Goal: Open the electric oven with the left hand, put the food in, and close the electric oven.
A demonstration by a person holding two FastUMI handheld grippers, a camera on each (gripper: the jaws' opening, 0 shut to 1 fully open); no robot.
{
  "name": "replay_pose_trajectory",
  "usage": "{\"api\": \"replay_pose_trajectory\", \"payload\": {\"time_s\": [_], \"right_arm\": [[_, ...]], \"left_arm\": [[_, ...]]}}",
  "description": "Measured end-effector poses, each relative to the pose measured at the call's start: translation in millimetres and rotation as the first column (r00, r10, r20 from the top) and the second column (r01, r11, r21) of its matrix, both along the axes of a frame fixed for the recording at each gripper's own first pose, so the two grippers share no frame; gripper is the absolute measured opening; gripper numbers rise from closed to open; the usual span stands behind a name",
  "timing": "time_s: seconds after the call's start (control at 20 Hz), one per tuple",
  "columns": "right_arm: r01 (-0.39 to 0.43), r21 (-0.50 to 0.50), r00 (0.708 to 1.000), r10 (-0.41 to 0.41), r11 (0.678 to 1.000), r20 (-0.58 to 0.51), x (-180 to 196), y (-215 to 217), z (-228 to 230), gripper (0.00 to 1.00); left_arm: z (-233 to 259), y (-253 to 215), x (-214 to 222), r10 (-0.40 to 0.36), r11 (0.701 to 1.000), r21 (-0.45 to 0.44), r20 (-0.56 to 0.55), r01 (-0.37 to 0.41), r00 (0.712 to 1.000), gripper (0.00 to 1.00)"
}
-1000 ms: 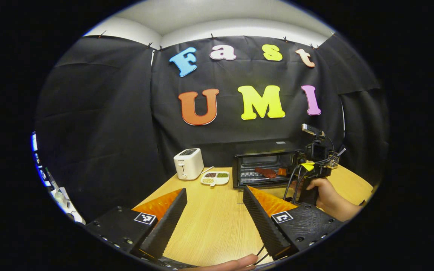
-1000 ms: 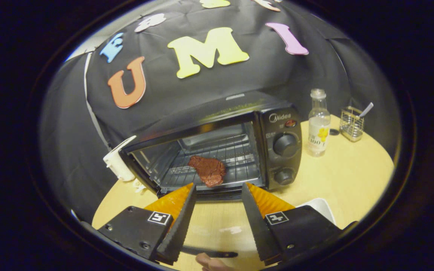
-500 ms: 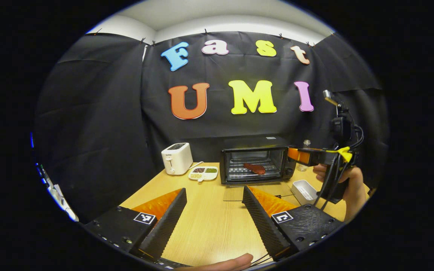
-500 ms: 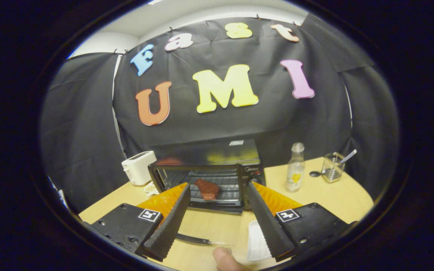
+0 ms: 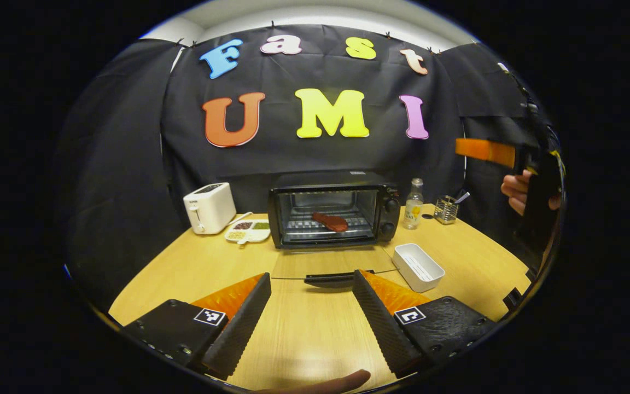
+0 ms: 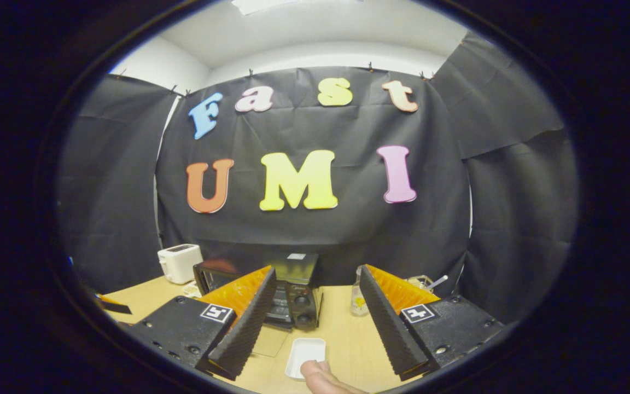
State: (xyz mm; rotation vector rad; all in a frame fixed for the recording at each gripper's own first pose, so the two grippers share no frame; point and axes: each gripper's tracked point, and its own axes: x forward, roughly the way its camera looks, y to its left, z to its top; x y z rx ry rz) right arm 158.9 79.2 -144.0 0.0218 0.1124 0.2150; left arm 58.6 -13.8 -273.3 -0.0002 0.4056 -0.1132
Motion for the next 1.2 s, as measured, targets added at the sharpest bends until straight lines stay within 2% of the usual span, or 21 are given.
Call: {"api": "replay_pose_trajectory", "payload": {"time_s": [0.25,0.3,0.45,0.65,0.9,0.95,1.0,1.1,1.2], "right_arm": [[0.093,0.008,0.992,-0.093,0.996,0.087,-16,-56,38,0.97],[0.099,0.018,0.991,-0.1,0.995,0.093,-20,-62,40,0.94],[0.108,-0.006,0.988,-0.107,0.994,0.11,-26,-78,43,0.96],[0.152,-0.046,0.982,-0.145,0.987,0.124,-28,-101,44,0.96],[0.137,-0.059,0.986,-0.13,0.989,0.106,-23,-104,31,0.95],[0.138,-0.062,0.986,-0.131,0.989,0.1,-21,-106,29,0.97],[0.135,-0.066,0.987,-0.128,0.989,0.093,-21,-105,27,0.95],[0.125,-0.071,0.989,-0.119,0.99,0.087,-19,-105,26,0.97],[0.125,-0.07,0.989,-0.119,0.99,0.091,-18,-108,27,0.97]], "left_arm": [[-55,-36,26,-0.071,0.997,-0.032,-0.125,0.067,0.99,0.96],[-68,-40,31,-0.077,0.997,-0.043,-0.158,0.071,0.985,0.96],[-101,-50,45,-0.066,0.997,-0.058,-0.227,0.055,0.972,0.97],[-119,-58,62,-0.052,0.996,-0.084,-0.251,0.032,0.966,0.97],[-125,-55,87,-0.026,0.999,-0.046,-0.245,0.015,0.969,0.97],[-126,-48,93,-0.003,1.0,-0.025,-0.243,-0.003,0.97,0.97],[-130,-44,98,0.006,1.0,-0.008,-0.252,-0.008,0.968,0.97],[-141,-46,92,0.002,1.0,0.007,-0.311,0.0,0.95,0.97],[-139,-46,94,0.003,1.0,0.007,-0.303,0.0,0.953,0.97]]}}
